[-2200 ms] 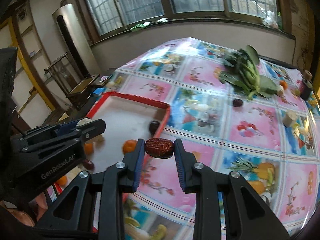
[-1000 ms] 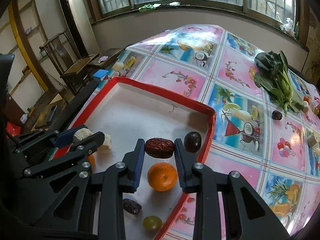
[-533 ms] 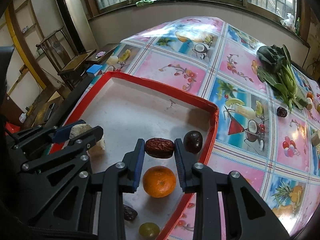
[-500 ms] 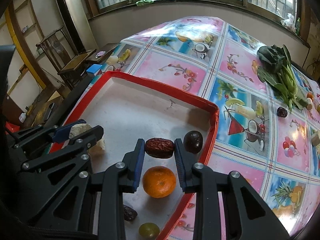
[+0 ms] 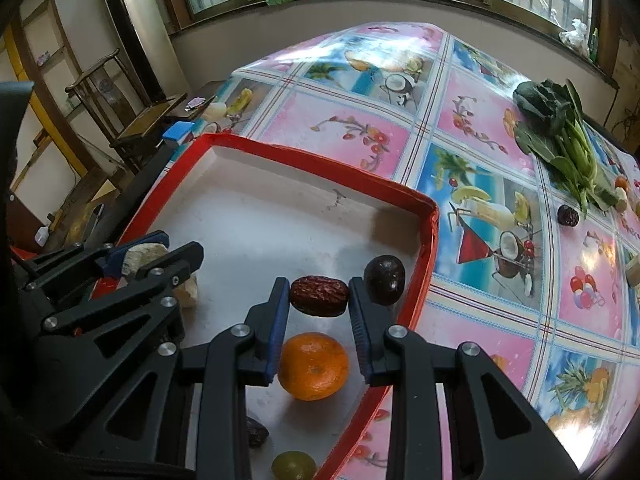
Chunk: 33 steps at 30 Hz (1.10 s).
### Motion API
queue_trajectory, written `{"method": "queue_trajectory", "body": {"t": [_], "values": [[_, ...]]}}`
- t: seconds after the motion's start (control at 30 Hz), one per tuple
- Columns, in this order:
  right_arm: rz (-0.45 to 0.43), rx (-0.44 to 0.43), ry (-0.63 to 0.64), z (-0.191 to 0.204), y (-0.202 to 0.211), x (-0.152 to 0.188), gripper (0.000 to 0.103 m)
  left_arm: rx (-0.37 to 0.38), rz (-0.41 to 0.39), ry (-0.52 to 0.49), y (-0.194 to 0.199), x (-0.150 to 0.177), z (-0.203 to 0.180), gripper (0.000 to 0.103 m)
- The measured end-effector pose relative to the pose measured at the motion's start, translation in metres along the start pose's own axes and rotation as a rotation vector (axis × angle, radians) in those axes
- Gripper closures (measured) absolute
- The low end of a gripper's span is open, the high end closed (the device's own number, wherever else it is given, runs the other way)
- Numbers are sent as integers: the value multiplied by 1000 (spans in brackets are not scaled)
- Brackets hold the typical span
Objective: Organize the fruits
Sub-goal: 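Open the right tool to drop the date while the left tool releases the root chunk, then move the right tool to a round beige root slice while the left tool approaches a red date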
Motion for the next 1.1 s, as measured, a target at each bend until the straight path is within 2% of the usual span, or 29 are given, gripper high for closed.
{"method": "queue_trajectory", "body": {"t": [0.07, 0.23, 0.47, 0.67, 0.9, 1.1], "values": [[-3, 4, -7, -1, 0, 0, 71, -1, -1, 11, 0, 0, 2, 60], [-3, 14, -28, -7, 0, 2, 59, -13, -12, 28, 2, -1, 7, 51], [-14, 13, -37, -8, 3, 3, 51, -7, -35, 33, 11, -3, 8, 47], [-41, -3, -55, -11, 14, 4, 50, 7, -59, 28, 22, -7, 2, 46], [-91, -13, -80, -22, 37, 7, 50, 37, -93, -1, 38, -15, -28, 44], [-107, 25, -126, -54, 56, 20, 48, 90, -115, -60, 50, -23, -82, 41]]}}
Point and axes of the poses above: each gripper's, at about its wrist camera, not at the fingertips, and y roughly against the way its jaws point, z to its left, x to its underside, the point moved 1 cm from there along -y, roughly the way its jaws point, and after that the axes turned 4 degrees about z, right-handed, at the moved point
